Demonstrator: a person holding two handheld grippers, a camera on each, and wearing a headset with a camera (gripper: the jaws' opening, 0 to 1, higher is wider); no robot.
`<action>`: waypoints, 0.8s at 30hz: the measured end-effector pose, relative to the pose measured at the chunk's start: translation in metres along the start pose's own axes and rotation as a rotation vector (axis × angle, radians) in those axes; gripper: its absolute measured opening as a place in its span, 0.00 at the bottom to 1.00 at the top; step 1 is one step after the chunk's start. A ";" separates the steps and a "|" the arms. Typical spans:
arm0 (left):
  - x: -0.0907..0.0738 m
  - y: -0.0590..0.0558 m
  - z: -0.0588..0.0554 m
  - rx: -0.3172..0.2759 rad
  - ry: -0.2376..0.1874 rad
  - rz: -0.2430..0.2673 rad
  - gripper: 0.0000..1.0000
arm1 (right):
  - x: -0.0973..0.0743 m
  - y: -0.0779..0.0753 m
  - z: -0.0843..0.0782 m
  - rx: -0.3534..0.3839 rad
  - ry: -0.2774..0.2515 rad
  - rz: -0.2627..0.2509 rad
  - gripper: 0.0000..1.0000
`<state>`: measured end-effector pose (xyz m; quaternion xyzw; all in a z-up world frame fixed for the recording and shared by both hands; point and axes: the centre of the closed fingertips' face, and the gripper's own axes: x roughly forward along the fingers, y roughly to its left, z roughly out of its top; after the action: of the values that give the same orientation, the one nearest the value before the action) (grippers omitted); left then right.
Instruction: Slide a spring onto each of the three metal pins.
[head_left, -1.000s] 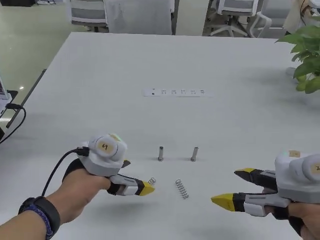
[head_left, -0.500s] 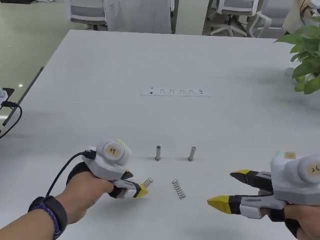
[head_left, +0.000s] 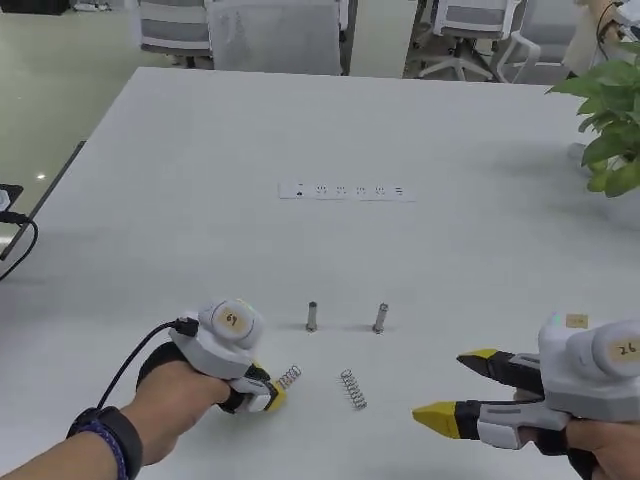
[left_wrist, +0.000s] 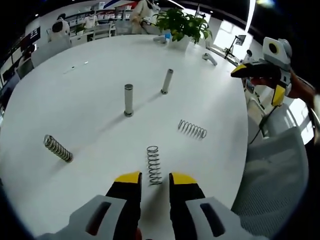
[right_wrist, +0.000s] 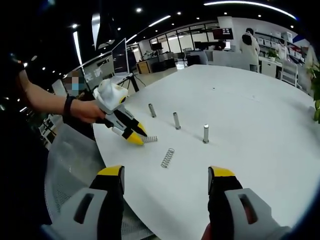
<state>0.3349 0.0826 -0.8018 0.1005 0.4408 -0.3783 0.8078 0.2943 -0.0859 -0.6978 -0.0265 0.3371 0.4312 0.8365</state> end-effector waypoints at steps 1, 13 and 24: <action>0.001 0.000 -0.001 0.001 0.004 0.001 0.14 | 0.000 0.000 0.000 0.000 0.001 0.002 0.67; 0.008 0.001 -0.002 0.028 0.024 0.024 0.03 | 0.003 -0.001 0.000 -0.003 0.010 0.022 0.66; -0.004 0.003 -0.007 0.001 0.027 0.042 0.02 | 0.017 0.005 0.006 -0.018 0.019 0.079 0.66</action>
<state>0.3321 0.0900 -0.8034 0.1153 0.4494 -0.3601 0.8094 0.3008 -0.0687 -0.7022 -0.0246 0.3418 0.4667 0.8154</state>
